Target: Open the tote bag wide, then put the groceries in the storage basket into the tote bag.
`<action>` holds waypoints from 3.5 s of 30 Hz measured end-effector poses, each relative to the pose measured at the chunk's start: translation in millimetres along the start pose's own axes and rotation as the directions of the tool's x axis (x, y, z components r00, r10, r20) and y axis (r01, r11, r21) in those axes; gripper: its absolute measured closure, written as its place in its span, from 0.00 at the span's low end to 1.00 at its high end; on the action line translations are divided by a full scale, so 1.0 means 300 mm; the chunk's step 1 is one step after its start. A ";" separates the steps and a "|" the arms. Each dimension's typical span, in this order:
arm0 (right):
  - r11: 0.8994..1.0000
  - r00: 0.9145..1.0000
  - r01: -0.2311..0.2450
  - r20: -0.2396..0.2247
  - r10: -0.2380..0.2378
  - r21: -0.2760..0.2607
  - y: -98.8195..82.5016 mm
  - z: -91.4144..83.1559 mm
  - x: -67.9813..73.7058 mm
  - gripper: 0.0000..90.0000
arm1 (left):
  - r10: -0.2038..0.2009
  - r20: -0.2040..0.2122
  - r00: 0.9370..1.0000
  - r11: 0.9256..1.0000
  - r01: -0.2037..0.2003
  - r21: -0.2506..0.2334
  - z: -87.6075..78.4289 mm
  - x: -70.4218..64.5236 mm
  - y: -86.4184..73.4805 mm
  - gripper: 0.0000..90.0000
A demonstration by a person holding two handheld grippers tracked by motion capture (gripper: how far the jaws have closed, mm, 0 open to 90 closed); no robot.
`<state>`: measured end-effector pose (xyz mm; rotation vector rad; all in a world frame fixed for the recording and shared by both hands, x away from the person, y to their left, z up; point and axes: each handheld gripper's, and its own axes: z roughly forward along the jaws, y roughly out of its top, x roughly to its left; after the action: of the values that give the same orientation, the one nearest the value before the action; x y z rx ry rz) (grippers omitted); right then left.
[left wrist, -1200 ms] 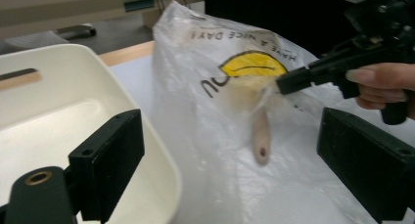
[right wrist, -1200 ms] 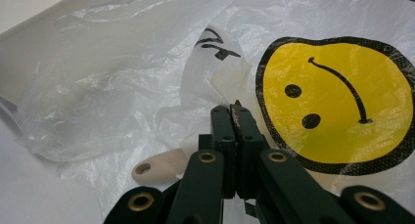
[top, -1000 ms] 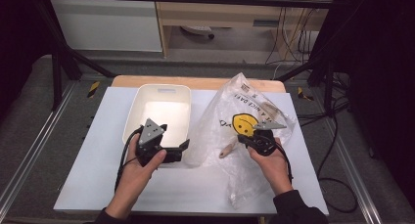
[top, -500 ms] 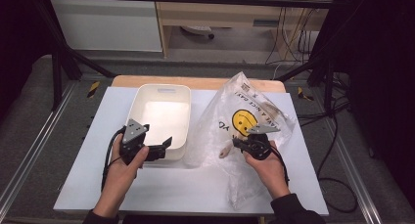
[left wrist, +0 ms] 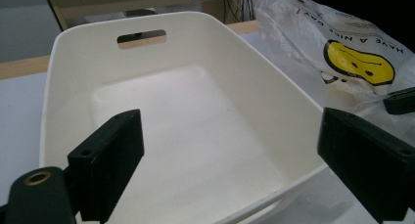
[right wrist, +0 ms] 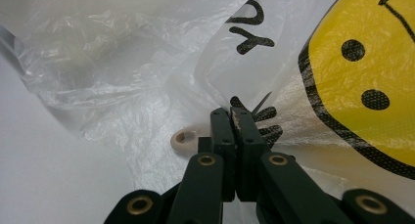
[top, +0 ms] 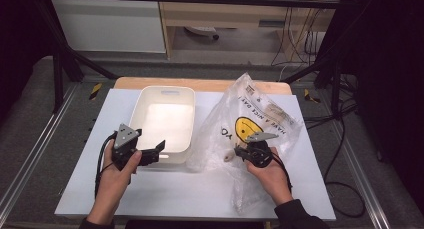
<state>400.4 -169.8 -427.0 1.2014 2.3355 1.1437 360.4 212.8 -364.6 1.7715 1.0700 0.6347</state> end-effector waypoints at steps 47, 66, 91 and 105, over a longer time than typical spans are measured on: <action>0.973 0.938 -0.230 0.264 0.225 -0.011 -0.255 -0.239 -0.101 0.08 | -0.067 -0.090 0.994 0.993 0.058 -0.099 -0.088 0.102 -0.092 0.11; 0.988 0.953 -0.135 0.282 0.110 0.071 -0.247 -0.162 -0.061 0.42 | -0.129 -0.156 0.979 0.988 0.114 -0.102 -0.111 0.183 -0.165 0.12; 0.991 0.963 -0.127 0.244 0.114 0.040 -0.252 -0.234 -0.115 1.00 | -0.128 -0.156 0.979 0.989 0.114 -0.094 -0.100 0.185 -0.173 0.12; 0.990 0.956 -0.137 0.267 0.122 0.040 -0.293 -0.301 -0.207 1.00 | -0.099 -0.159 0.982 0.992 0.084 -0.096 -0.105 0.155 -0.156 0.12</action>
<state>339.4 -295.8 -441.2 1.4493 2.1291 0.8958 340.1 276.2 -395.2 1.6056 1.2088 0.7688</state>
